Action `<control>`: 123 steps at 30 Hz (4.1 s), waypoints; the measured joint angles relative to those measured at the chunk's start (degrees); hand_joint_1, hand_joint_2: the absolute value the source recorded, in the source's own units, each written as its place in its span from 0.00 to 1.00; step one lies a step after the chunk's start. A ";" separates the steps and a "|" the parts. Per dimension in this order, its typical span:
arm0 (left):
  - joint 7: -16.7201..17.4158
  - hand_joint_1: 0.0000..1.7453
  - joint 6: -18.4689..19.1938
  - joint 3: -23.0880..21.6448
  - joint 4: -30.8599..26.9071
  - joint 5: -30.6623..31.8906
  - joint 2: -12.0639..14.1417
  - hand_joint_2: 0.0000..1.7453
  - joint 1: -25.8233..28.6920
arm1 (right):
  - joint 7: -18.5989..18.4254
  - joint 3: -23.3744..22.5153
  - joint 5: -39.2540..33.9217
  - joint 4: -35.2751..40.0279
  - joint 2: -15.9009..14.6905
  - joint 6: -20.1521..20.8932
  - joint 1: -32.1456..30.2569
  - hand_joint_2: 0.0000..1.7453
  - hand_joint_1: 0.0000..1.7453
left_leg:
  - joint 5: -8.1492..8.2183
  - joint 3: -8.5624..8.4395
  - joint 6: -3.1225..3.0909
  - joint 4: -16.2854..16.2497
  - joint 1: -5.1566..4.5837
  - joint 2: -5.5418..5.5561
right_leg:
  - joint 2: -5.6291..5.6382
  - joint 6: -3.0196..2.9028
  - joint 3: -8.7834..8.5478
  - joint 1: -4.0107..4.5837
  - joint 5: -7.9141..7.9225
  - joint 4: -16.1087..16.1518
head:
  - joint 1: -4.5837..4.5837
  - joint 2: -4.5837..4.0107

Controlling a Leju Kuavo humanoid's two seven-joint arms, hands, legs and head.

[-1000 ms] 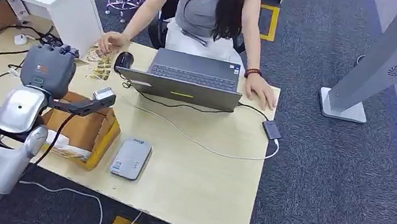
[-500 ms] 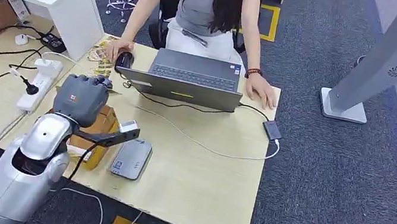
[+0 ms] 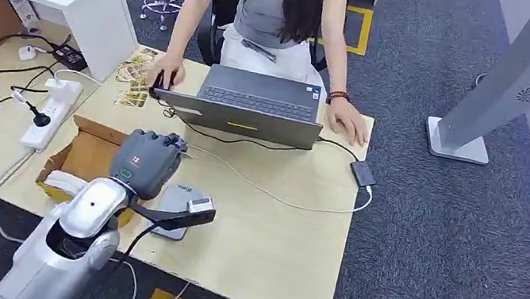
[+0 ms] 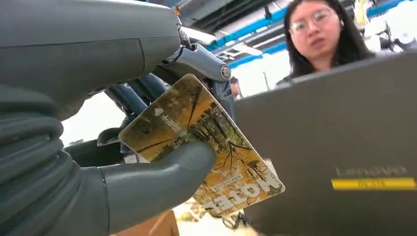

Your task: Pass the card to the sensor for recognition and then transmit it.

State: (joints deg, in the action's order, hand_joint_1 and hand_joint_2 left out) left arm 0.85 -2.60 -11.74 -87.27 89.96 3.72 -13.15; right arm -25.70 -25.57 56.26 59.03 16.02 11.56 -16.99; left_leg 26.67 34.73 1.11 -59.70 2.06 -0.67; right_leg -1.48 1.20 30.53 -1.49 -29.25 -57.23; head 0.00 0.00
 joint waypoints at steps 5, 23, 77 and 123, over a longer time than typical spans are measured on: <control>0.24 1.00 1.37 -0.39 0.00 0.00 -0.35 1.00 0.83 | -0.15 0.22 -0.33 1.03 0.02 0.22 -0.67 1.00 0.00 | 0.00 0.00 0.00 0.00 0.00 0.01 | -0.01 0.00 -0.01 0.00 0.00 0.00 | 0.00 0.00; 7.39 1.00 14.54 -3.61 0.68 0.00 -2.23 1.00 3.16 | -1.40 0.94 -0.42 3.04 0.04 1.07 -1.34 1.00 0.00 | 0.00 0.00 0.00 0.00 0.00 0.02 | -0.01 0.00 0.00 0.01 0.00 0.00 | 0.00 0.00; 21.07 1.00 15.57 -4.06 2.32 0.04 2.21 1.00 -5.07 | -14.01 21.84 -15.67 36.76 0.22 7.83 -19.53 1.00 0.00 | -0.14 -0.11 0.03 0.06 0.01 0.26 | -0.16 0.04 -0.13 0.00 0.09 0.00 | 0.02 0.00; 17.99 1.00 -0.83 -2.27 9.51 0.02 17.09 1.00 -22.34 | -8.89 20.35 -13.71 28.98 0.20 6.36 -16.86 1.00 0.00 | -0.24 0.05 0.18 0.08 0.09 0.18 | -0.08 0.00 0.06 0.06 0.12 -0.03 | 0.02 0.00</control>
State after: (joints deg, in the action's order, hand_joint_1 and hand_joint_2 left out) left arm 18.84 -3.43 -14.01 -77.77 89.99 20.81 -35.49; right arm -34.60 -5.22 42.56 88.02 16.22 17.92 -33.85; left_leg 26.43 34.78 1.28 -59.62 2.14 -0.49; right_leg -1.56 1.20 30.58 -1.42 -29.14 -57.26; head 0.02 0.00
